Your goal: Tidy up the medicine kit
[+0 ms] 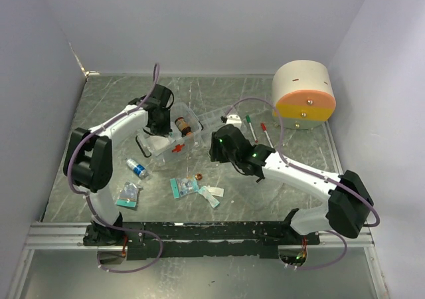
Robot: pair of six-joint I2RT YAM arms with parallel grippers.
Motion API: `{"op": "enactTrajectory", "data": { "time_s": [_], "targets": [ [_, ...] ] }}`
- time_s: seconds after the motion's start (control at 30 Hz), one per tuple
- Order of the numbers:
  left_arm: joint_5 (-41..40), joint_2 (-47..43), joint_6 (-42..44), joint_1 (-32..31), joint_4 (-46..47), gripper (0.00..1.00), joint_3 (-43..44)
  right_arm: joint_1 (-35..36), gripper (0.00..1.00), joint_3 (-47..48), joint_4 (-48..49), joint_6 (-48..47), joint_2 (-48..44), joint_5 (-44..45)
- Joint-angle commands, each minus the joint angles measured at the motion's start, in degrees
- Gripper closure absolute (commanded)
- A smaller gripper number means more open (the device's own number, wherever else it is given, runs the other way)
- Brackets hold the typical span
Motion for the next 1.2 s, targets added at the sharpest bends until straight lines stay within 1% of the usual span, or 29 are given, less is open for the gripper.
{"op": "enactTrajectory", "data": {
  "time_s": [0.0,0.17,0.3,0.5,0.67,0.77,0.87,0.9,0.97,1.03,1.1,1.17],
  "targets": [
    [-2.1,1.6,-1.0,-1.1,1.2,0.81,1.5,0.4,0.55,-3.0,0.6,3.9,-1.3,-1.4],
    [-4.2,4.7,-3.4,-1.5,6.8,0.82,-0.9,0.6,0.56,-4.7,1.2,5.2,-1.3,-2.2],
    [-6.8,7.3,-4.3,-1.6,8.5,0.83,-1.3,0.7,0.56,-5.3,0.8,5.2,-1.6,-2.1],
    [-10.6,9.2,-5.2,-1.6,7.0,0.84,-2.0,0.7,0.56,-6.3,0.4,4.9,-2.4,-2.5],
    [-11.9,9.0,-6.0,-2.0,5.9,0.81,-3.2,1.1,0.52,-6.5,0.8,3.9,-2.2,-3.6],
    [-12.1,7.4,-5.9,-2.3,5.8,0.77,-3.2,1.8,0.49,-6.9,2.0,2.4,-2.4,-4.7],
    [-11.0,4.9,-5.2,-2.3,4.3,0.72,-0.8,3.1,0.47,-6.8,2.5,-0.2,-1.7,-5.1],
    [-10.3,3.8,-5.0,-2.3,3.9,0.70,-0.2,3.8,0.44,-6.7,2.6,-1.4,-1.3,-5.0],
    [-9.0,1.2,-4.7,-2.2,3.1,0.63,1.4,5.1,0.40,-6.6,3.0,-4.1,-0.2,-5.0],
    [-8.0,-1.1,-3.8,-2.3,1.5,0.57,2.7,6.6,0.38,-6.1,3.5,-7.5,1.3,-5.5],
    [-7.9,-3.5,-2.8,-2.3,-0.5,0.56,4.0,7.9,0.38,-5.7,4.2,-10.0,3.2,-6.2],
    [-7.5,-6.9,-2.0,-2.6,-1.3,0.54,3.4,9.1,0.37,-5.6,5.3,-11.4,5.2,-7.1]
  ]
}}
